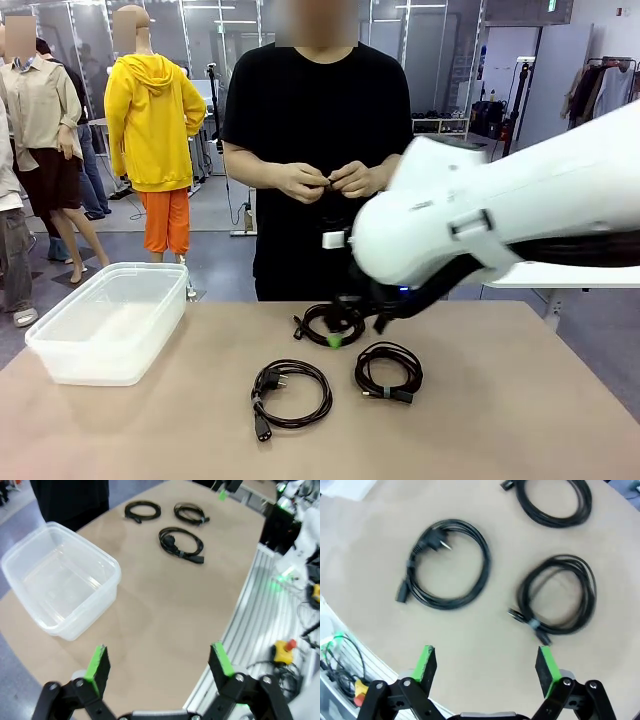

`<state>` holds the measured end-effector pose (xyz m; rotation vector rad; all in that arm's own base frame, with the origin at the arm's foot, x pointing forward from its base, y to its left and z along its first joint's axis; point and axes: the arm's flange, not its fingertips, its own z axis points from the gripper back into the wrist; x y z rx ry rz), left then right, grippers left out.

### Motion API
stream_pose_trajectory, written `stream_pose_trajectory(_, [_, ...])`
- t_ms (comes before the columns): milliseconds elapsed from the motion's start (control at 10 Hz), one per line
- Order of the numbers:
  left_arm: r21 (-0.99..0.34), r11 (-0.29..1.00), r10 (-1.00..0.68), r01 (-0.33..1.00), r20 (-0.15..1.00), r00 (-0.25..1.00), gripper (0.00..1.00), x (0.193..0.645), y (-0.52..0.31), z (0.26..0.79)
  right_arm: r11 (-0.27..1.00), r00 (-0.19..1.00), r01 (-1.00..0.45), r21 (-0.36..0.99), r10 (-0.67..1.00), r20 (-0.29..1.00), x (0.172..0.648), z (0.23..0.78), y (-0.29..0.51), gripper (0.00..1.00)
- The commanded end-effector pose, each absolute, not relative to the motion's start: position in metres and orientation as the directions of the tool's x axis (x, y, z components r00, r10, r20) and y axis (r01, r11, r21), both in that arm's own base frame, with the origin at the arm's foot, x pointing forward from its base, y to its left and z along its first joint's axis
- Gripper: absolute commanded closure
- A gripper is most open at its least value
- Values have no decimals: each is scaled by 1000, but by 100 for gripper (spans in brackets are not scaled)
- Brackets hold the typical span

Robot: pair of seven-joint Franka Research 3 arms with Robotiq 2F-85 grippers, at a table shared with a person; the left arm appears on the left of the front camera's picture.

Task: Organize and store the cables.
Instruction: Place the Power Cable into the Organizing box.

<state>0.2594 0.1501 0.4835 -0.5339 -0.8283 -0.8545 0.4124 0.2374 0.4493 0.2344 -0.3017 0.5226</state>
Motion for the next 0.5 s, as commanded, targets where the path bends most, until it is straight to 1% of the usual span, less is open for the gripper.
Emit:
stream_pose_trajectory(0, [-83, 544, -435, 835, 823, 366, 0, 261, 152, 485, 810, 767, -569, 142, 460, 448, 392, 456, 171, 0])
stream_pose_trajectory(100, [-83, 544, -435, 835, 823, 366, 0, 261, 152, 485, 761, 739, -614, 209, 461, 492, 387, 461, 130, 0])
stream_pose_trajectory(200, [-83, 544, -435, 835, 823, 366, 0, 261, 152, 485, 712, 697, -662, 235, 469, 543, 381, 463, 95, 0])
stream_pose_trajectory(300, [-83, 544, -435, 835, 823, 366, 0, 261, 152, 485, 681, 653, -698, 220, 479, 587, 370, 462, 64, 0])
stream_pose_trajectory(400, [-83, 544, -435, 835, 823, 366, 0, 261, 152, 485, 636, 591, -742, 213, 469, 657, 359, 461, 37, 0])
